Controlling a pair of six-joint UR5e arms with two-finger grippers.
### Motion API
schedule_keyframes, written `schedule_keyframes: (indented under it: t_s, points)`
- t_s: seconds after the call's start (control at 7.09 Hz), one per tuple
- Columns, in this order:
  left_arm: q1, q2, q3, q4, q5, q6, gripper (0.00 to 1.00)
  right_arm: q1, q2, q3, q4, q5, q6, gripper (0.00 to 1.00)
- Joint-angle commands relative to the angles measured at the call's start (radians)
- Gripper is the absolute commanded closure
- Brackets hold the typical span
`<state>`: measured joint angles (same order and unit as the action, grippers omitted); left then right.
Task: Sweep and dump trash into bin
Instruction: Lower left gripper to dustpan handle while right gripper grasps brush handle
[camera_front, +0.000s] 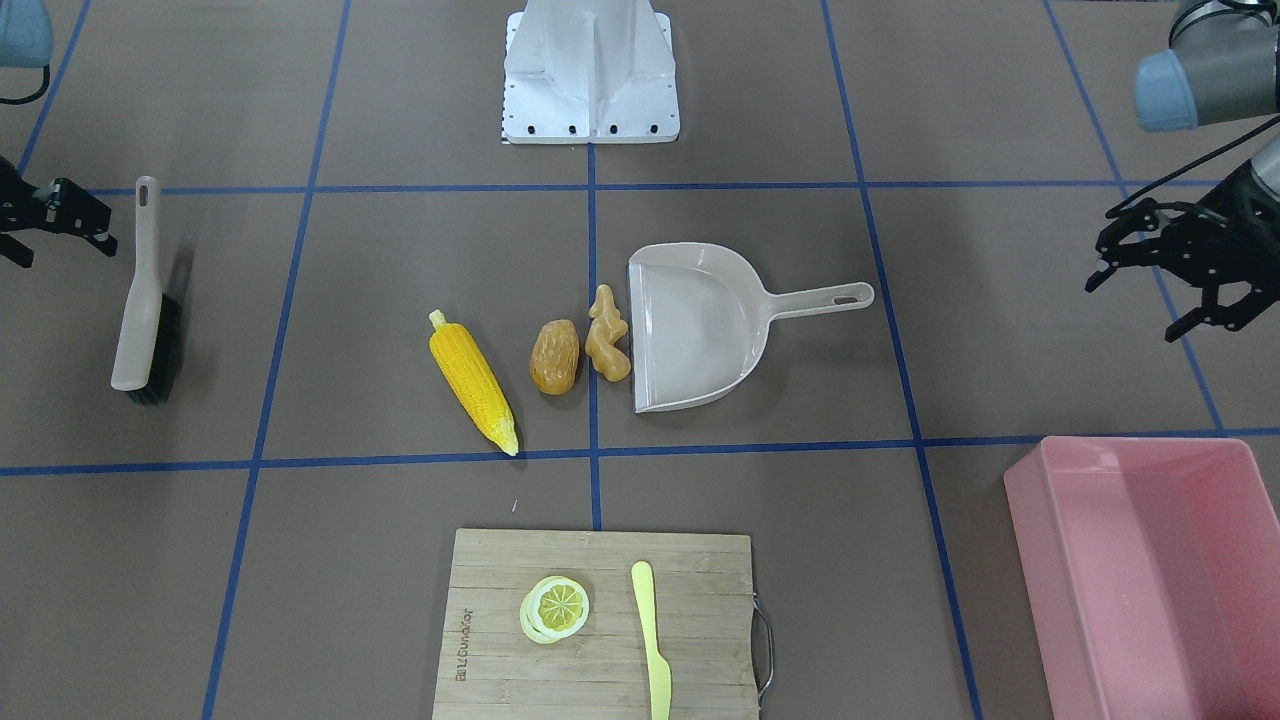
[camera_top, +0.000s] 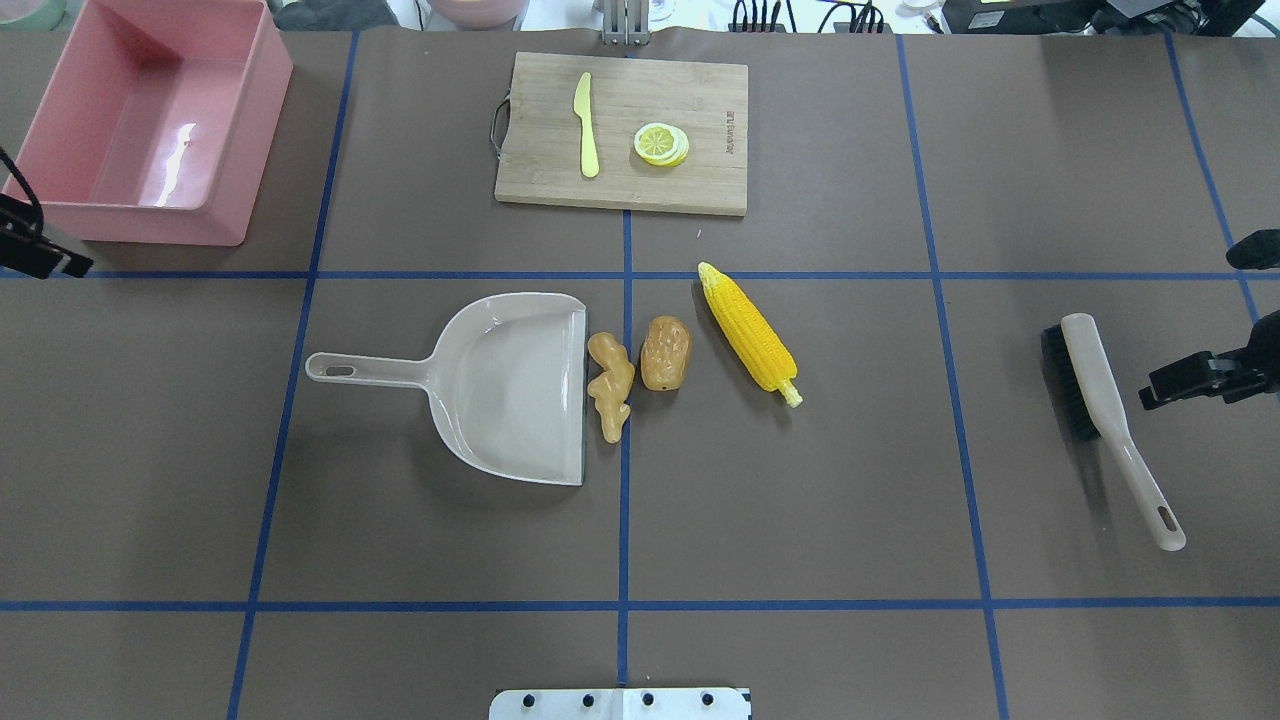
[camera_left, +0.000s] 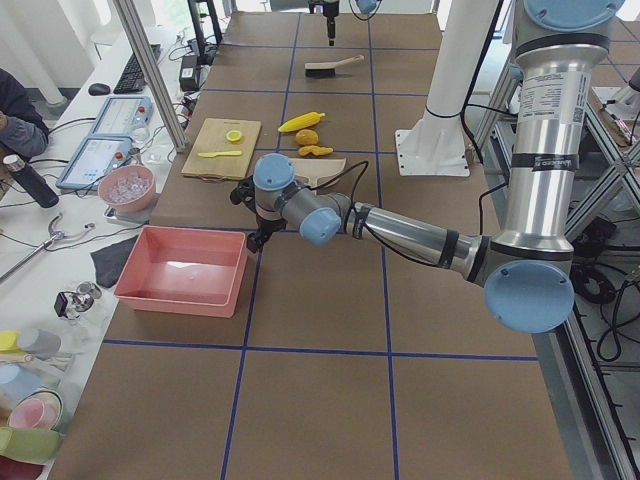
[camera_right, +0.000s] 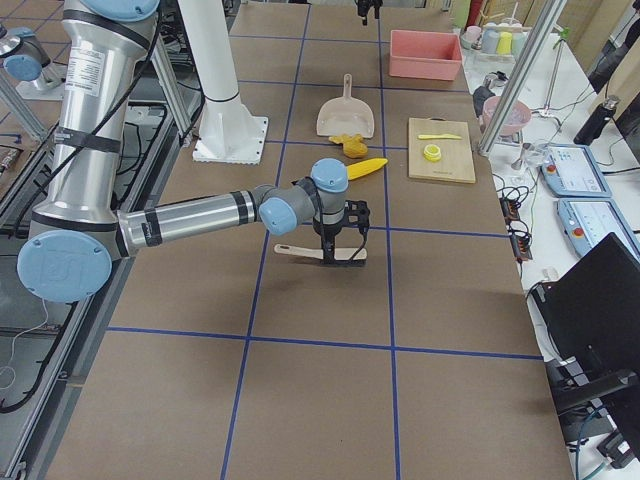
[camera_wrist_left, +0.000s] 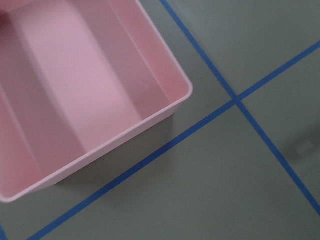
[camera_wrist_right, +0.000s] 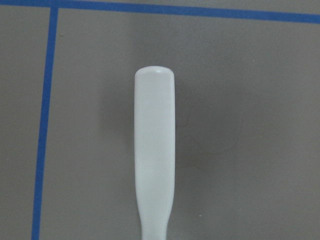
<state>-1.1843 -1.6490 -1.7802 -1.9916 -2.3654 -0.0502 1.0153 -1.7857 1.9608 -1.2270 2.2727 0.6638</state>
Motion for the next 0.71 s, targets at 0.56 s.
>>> schedule_keyframes:
  t_s: [0.56]
  points:
    - [0.060, -0.118, 0.127, -0.099, -0.046, 0.476, 0.01, -0.177, -0.041, -0.064, 0.099, -0.034, 0.118, 0.00]
